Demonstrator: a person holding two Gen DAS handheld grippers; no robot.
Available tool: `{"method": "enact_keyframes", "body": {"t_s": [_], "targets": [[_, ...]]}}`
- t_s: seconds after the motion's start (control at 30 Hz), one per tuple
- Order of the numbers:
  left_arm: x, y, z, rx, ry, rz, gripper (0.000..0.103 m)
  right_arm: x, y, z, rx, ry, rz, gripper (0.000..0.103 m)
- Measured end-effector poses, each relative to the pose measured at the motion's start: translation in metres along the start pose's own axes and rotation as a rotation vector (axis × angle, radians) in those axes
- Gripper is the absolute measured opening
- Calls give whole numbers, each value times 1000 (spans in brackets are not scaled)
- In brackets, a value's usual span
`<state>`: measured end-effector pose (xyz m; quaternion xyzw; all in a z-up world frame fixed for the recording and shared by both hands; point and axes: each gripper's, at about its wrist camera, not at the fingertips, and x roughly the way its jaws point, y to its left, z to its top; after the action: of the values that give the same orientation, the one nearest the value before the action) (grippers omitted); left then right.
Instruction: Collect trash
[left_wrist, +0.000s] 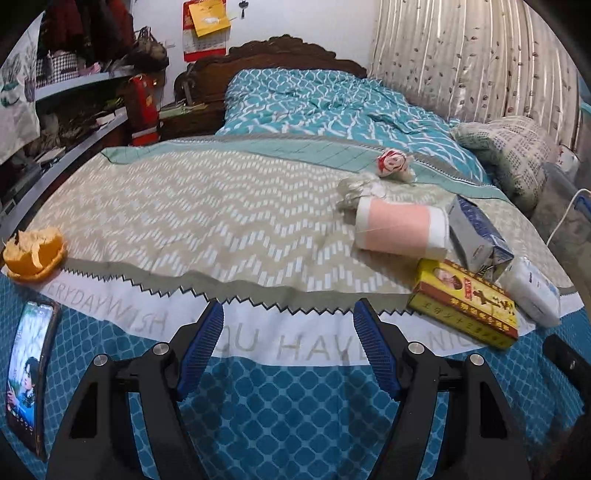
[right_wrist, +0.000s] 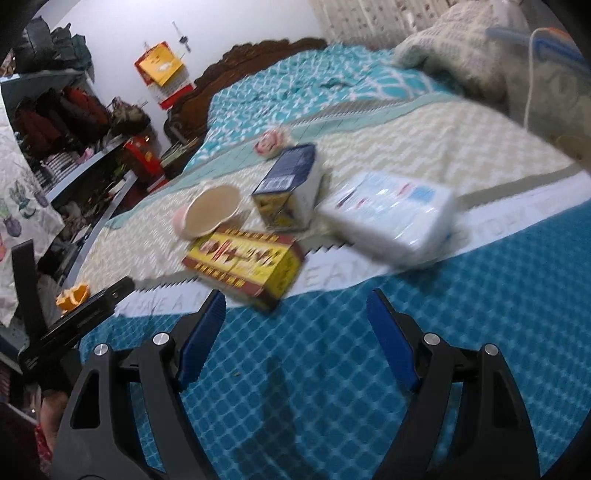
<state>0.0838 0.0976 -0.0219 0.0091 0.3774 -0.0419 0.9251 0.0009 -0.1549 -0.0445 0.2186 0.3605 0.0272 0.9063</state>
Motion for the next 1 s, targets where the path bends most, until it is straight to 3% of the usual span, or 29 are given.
{"method": "enact_keyframes", "body": {"t_s": [0.3, 0.53, 1.0], "targets": [[9, -28, 0, 66, 30, -24, 73, 6, -11, 6, 47, 18, 16, 79], [13, -48, -2, 139, 28, 21, 76, 13, -29, 10, 90, 23, 17, 79], [19, -40, 3, 109, 38, 26, 83, 24, -28, 12, 64, 66, 55, 80]]}}
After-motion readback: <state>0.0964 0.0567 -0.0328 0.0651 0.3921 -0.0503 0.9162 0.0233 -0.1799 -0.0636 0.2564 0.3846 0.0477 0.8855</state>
